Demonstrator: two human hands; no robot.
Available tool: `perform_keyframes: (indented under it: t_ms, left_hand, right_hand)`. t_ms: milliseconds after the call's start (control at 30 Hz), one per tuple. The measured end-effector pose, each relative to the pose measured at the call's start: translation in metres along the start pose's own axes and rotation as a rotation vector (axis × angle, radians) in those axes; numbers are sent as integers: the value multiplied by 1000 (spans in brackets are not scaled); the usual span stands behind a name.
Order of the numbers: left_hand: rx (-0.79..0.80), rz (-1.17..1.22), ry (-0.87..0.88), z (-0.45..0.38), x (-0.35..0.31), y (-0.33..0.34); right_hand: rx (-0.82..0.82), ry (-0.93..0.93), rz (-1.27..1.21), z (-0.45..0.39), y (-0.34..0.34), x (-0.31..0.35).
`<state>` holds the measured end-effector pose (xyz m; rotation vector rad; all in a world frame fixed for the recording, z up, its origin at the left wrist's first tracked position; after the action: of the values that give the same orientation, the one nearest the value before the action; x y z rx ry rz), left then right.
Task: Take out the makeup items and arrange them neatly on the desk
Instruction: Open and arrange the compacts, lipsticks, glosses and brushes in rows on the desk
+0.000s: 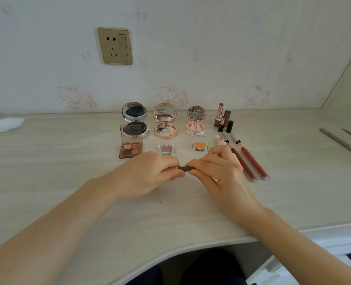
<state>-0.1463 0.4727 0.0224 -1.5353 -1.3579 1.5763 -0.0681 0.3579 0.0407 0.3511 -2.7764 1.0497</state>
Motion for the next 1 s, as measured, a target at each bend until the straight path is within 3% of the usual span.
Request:
perform_keyframes:
  t_ms: [333,433,600,733,1000]
  left_hand:
    - [104,105,-84,4,11,4]
    - [44,118,-103,6,14,0]
    - [-69,214,-37,5,11,-7]
    - [-208,244,48,6,4,-15]
    - [-357,518,-24,7,15,-19]
  right_hand:
    - [-55,-104,40,0,-1,8]
    - [-50,12,-79,0,-2,-4]
    - [-61,364,-347,3,-3,-36]
    - [-102,482,-504,6,-4,-45]
    - [-353,722,-726,18,-19,-71]
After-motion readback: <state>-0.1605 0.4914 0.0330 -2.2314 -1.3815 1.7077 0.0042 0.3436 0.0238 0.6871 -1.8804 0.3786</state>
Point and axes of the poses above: each hand's wrist, its own z-axis away from the middle knuckle, its own y-axis out of the palm, x = y × z, the point moved 8 cm from there along -z, towards the middle knuckle, and after that the axes turned 1 degree about -y, right-handed, at the moved point
